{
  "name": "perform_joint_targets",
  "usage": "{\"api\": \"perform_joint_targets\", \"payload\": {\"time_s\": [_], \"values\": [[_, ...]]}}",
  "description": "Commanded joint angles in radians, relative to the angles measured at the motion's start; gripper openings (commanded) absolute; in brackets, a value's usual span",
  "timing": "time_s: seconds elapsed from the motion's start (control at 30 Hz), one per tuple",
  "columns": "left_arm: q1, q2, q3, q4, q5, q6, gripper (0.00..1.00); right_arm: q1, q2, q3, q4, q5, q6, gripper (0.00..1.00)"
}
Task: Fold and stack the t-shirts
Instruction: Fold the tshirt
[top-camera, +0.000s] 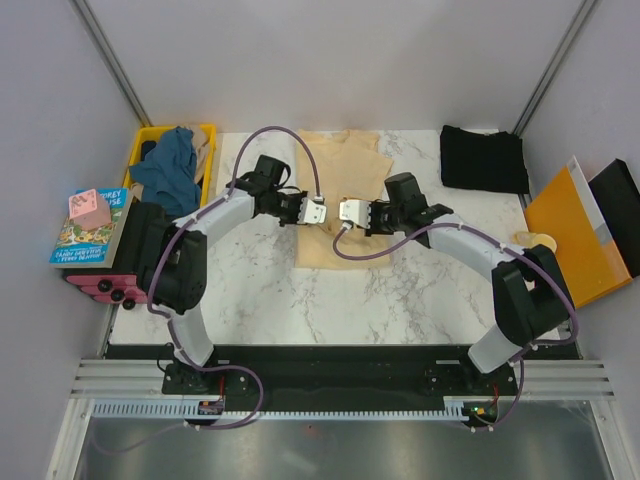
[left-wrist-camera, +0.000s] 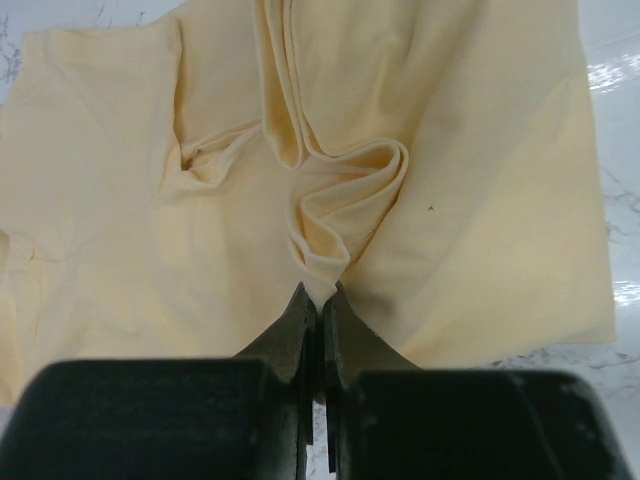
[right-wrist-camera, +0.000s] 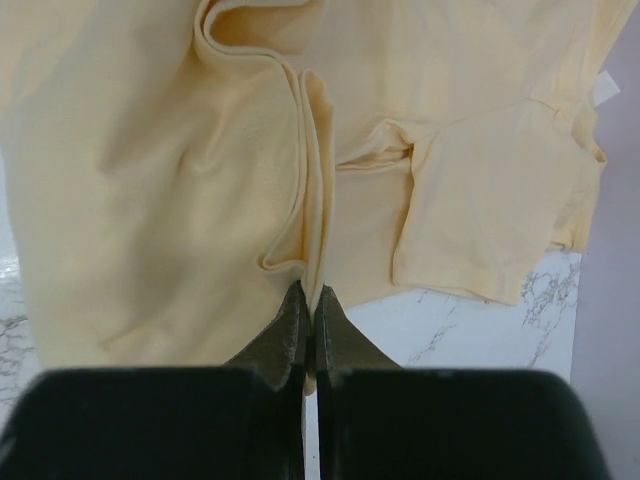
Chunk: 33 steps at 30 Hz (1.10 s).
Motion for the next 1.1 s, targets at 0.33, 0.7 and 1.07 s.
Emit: {"api": "perform_joint_targets", "payload": {"time_s": [0.33, 0.7, 1.07], "values": [[0.036, 0.159, 0.204, 0.025, -0.03, 0.035, 0.02, -0.041, 0.155, 0.11, 0.142, 0.086, 0.022, 0.0], [0.039, 0.235, 0.264, 0.034, -0.044, 0.034, 0.02, -0.051, 0.267, 0.221, 0.169, 0.124, 0.009, 0.0], [0.068, 0.284, 0.308, 0.118, -0.059, -0.029, 0.02, -0.066, 0.328, 0.268, 0.201, 0.159, 0.004, 0.0]]}}
